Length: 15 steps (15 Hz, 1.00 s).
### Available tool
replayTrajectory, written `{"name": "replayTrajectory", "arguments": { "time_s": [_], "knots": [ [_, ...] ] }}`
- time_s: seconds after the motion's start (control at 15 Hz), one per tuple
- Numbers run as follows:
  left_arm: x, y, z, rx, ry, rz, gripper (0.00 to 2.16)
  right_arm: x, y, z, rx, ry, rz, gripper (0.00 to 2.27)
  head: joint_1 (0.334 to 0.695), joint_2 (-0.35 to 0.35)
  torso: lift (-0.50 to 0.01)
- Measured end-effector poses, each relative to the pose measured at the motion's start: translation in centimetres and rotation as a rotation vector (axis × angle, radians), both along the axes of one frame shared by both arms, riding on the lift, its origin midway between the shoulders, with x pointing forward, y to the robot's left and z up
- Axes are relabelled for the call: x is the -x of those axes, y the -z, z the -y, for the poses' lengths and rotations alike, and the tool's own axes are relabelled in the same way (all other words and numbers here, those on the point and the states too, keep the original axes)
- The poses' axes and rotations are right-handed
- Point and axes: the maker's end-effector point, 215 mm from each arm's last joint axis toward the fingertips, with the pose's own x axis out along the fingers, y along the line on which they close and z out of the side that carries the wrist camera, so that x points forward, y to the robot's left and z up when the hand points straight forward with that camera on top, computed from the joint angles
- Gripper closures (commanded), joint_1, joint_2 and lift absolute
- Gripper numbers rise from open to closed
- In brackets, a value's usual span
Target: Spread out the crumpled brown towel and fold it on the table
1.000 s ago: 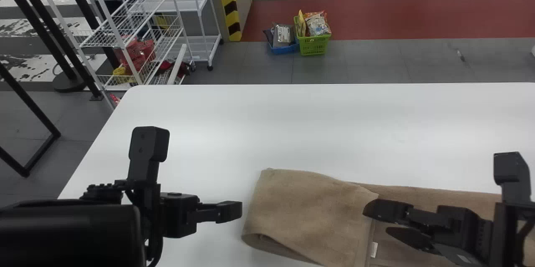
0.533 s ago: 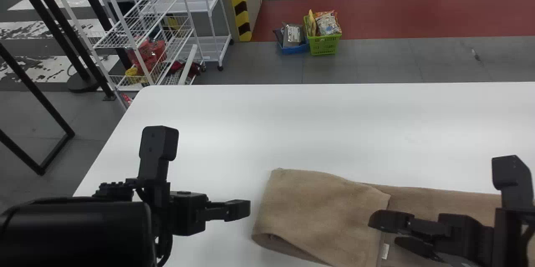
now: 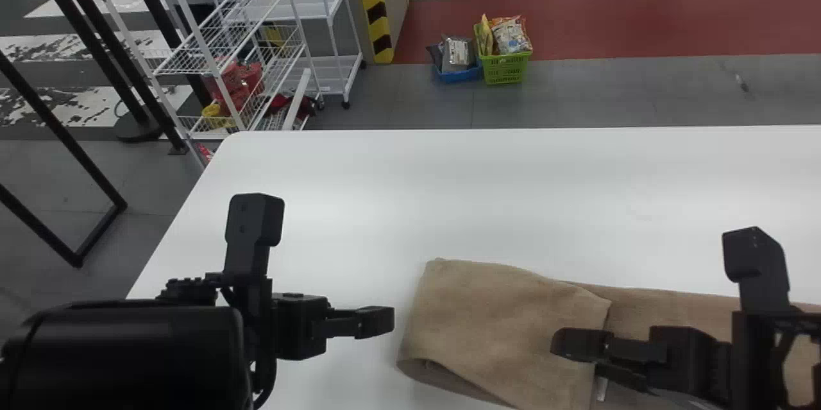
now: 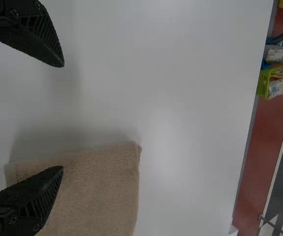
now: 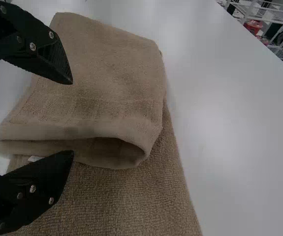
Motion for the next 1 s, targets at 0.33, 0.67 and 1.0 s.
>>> {"name": "replayTrajectory", "arguments": {
  "time_s": [0.33, 0.67, 1.0],
  "knots": [
    [-0.1, -0.1, -0.3, 0.0, -0.007, 0.002, 0.07, -0.2, -0.4, 1.1, 0.064, 0.017, 0.021, 0.36, 0.695, 0.2, -0.127],
    [-0.2, -0.1, 0.0, -0.002, -0.001, 0.004, 0.07, -0.3, -0.1, 4.3, 0.144, 0.083, 0.035, 0.24, 0.695, 0.15, -0.127],
    [-0.1, 0.2, 0.2, -0.002, 0.004, -0.005, 0.08, -0.9, 0.5, 4.9, 0.171, 0.092, 0.027, 0.29, 0.695, 0.133, -0.127]
  ]
}}
